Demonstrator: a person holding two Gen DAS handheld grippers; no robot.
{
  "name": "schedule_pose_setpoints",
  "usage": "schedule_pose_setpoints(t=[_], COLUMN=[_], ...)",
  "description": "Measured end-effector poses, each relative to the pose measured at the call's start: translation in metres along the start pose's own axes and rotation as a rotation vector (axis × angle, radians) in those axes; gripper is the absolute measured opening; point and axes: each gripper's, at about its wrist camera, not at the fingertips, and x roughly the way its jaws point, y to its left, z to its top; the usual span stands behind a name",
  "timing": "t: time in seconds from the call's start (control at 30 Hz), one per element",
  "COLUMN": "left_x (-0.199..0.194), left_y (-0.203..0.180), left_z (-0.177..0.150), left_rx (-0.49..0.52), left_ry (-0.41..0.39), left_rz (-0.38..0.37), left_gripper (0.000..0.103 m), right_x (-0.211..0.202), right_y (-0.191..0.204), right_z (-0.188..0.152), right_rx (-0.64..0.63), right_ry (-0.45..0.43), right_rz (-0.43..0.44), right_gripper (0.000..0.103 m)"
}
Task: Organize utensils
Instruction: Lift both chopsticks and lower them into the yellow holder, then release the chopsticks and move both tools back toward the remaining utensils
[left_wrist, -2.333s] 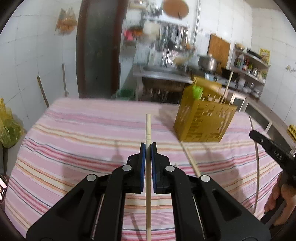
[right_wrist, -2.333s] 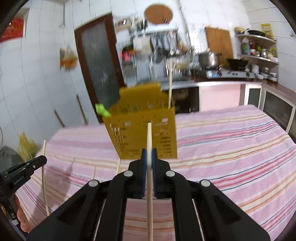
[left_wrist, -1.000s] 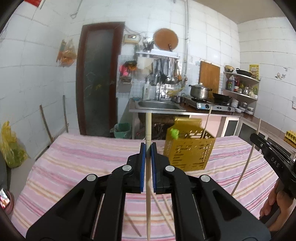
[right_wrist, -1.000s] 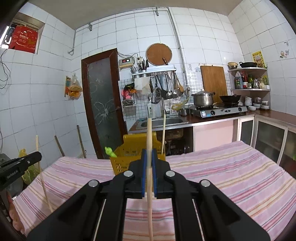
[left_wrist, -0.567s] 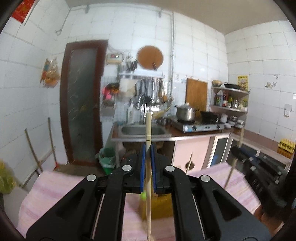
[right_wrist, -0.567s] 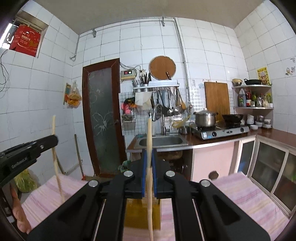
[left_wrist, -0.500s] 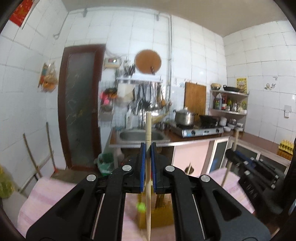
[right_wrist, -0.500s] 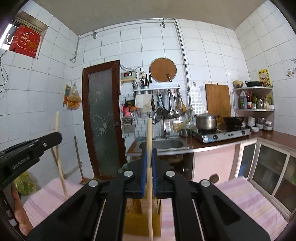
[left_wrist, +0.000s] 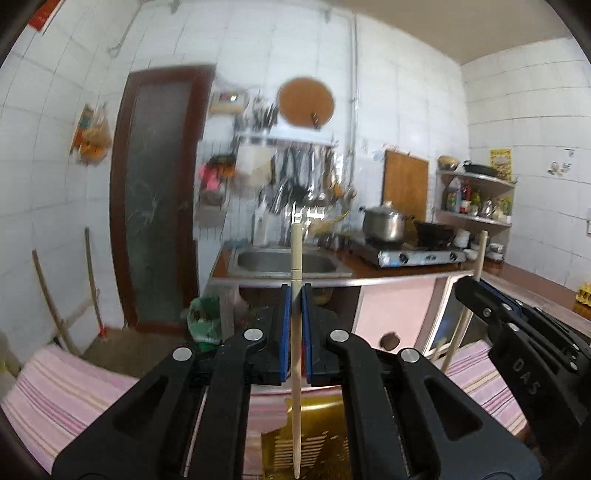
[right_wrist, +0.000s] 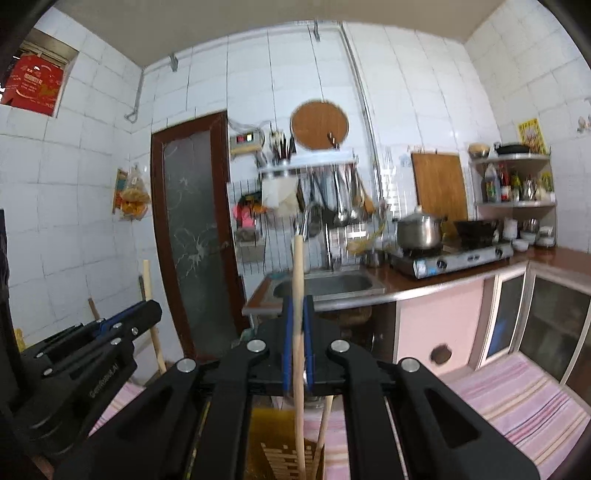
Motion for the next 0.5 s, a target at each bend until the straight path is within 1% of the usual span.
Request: schedule_pose_setpoints(t=[0.13,0.23,0.27,0.3,0.33,0.37,0.4,0.43,0.47,0.5], left_x=[0.009,-0.001,-0.007,-0.013,-0.022,-0.029,-0.037,-0.051,-0.062,-0.072], left_y=[0.009,0.015,0.017,0.019,0.021,0.022,0.023,0.027,0.03,0.034], left_z=[-0.013,-0.01,-0.006,-0.003,0.004,0.008,0.01,0.014,0.016,0.017], left_rx=[-0.018,-0.029,-0.027,-0.025,-0.021,-0.019,-0.019,-0.023,-0.019,-0.016], left_ry=[0.047,0.059,0.059,0.062,0.074,0.083,0.082,0.071,0.071,0.076], left_rz=[0.008,0.022,0.025,0.027,0.031,0.036,0.042,0.052,0.061,0.071], left_gripper=[0.005,0.005,0.006,0.017,0.028,0.055,0.069,0.072,0.078,0.089], right_x=[0.013,0.015,0.013,0.01,0.005,-0.003,-0.011,-0.019,-0.03,-0.039], right_y=[-0.004,-0.009,-0.01,-0.011,-0.013,-0.015,-0.017,-0.019,-0.02,-0.02], right_z=[-0.02,-0.024,-0.022,-0.021,-0.018,-0.013,-0.009,-0.006,-0.004,-0.003], right_rx=[-0.006,-0.007,-0.006,-0.005,-0.005,0.0,0.011,0.022,0.026,0.023], right_ry=[0.071,0.143,0.164,0.175,0.189,0.206,0.214,0.213,0.206,0.209], right_rz=[-0.013,-0.029,-0.036,-0.041,-0.053,-0.069,-0.076,-0.084,-0.091,-0.094], right_gripper=[0.006,0.007,0.007,0.007,0.013,0.021,0.049,0.066,0.067,0.066])
